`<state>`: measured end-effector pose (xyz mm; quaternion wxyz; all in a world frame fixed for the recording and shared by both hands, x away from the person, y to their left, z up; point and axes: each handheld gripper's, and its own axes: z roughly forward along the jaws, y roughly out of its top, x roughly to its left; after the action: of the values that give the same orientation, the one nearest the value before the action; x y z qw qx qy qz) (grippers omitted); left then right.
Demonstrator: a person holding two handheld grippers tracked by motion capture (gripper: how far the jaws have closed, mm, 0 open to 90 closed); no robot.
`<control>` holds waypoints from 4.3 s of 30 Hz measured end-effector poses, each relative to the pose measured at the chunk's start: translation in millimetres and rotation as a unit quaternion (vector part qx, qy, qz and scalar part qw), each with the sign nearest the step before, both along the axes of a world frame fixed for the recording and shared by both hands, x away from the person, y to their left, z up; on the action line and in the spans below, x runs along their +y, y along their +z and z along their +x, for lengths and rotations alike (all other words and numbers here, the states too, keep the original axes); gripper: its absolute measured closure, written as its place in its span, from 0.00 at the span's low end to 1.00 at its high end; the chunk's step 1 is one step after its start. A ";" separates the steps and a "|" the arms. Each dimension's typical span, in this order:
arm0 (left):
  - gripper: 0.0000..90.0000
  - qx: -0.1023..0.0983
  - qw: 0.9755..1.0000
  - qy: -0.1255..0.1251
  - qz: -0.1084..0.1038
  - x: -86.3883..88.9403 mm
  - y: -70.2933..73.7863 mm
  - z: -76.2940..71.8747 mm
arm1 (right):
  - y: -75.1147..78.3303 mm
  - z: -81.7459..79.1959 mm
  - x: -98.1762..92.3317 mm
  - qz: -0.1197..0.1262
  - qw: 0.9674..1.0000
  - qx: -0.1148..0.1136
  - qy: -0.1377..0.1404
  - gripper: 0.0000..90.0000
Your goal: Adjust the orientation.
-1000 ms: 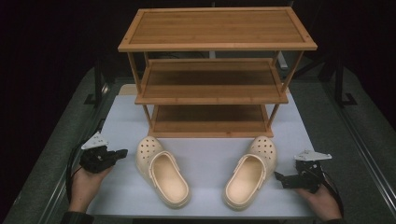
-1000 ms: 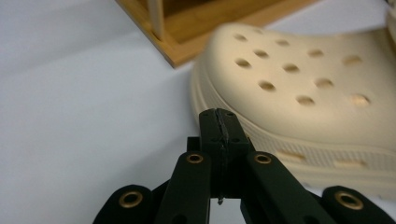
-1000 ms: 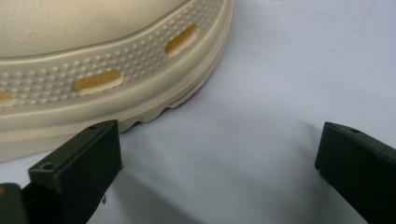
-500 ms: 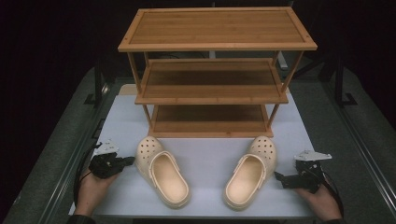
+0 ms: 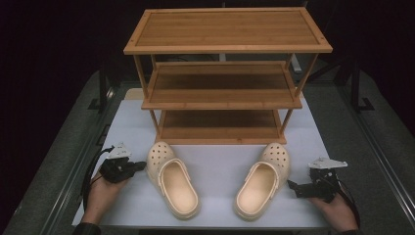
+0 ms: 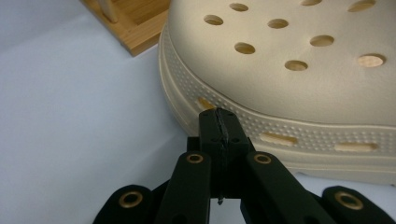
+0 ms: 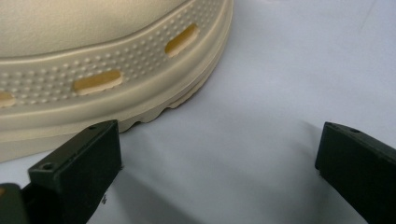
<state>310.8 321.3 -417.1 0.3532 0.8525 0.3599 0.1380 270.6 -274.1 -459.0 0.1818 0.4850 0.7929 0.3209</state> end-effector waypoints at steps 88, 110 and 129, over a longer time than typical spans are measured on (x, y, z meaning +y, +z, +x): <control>0.00 0.017 0.998 0.015 0.053 -5.2 -22.4 -49.6 | 0.1 -0.2 -0.1 0.000 1.000 0.000 0.000 0.00; 0.00 -0.001 1.000 0.015 0.020 4.4 -34.1 -51.5 | 15.3 -1.6 -6.2 0.013 1.000 0.013 -0.001 0.45; 0.00 0.001 1.000 0.016 0.017 4.5 -34.2 -50.9 | 48.1 14.2 -13.9 0.055 0.998 -0.021 -0.008 1.00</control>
<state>259.9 325.8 -451.3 0.3363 0.8527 0.3711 0.1489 284.8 -288.0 -410.9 0.1741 0.4936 0.7664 0.3723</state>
